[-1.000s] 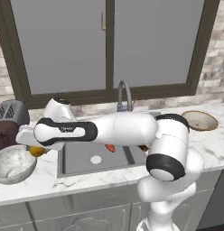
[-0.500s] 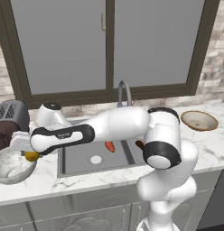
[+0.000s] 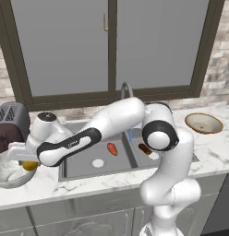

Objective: Pick the sweet potatos from the sink and place them in one bowl. Place the lemon in the other bowl. Then turn off the sink faucet.

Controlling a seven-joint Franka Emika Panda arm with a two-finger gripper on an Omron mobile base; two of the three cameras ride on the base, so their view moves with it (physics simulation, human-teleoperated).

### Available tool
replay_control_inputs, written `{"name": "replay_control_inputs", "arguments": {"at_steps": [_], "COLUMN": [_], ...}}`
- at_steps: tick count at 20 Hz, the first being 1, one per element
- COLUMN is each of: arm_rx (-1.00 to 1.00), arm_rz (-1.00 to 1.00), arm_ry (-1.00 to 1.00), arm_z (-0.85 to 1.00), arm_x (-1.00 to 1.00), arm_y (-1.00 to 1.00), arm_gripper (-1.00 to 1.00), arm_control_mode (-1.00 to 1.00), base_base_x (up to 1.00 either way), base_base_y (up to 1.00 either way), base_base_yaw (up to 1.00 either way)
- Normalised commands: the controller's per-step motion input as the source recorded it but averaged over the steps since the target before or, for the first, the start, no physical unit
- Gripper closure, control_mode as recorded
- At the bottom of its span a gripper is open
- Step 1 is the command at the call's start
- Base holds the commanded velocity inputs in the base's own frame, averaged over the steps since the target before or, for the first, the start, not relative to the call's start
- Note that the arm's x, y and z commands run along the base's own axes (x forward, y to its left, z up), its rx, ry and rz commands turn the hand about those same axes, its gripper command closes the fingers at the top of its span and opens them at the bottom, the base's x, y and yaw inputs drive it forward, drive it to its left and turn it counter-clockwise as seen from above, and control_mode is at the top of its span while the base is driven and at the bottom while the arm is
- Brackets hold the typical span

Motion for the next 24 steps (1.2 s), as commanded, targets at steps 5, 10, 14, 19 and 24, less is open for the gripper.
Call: {"name": "replay_control_inputs", "arguments": {"at_steps": [5,10,14,19,24], "arm_rx": [-0.04,-0.04,-0.07,-0.06,-0.02], "arm_rz": [-0.02,-0.02,-0.02,0.0,0.0], "arm_ry": [-0.04,-0.01,0.0,-0.06,-0.18], "arm_z": [0.0,0.0,0.0,-0.08,-0.21], "arm_x": [0.13,0.11,0.18,0.08,0.0], "arm_y": [0.18,0.18,0.22,0.03,-0.06], "arm_gripper": [1.0,1.0,-1.0,-1.0,-1.0], "arm_control_mode": [-1.0,-1.0,-1.0,-1.0,-1.0], "base_base_x": [0.0,0.0,0.0,0.0,0.0], "base_base_y": [0.0,0.0,0.0,0.0,0.0], "base_base_yaw": [0.0,0.0,0.0,0.0,0.0]}}
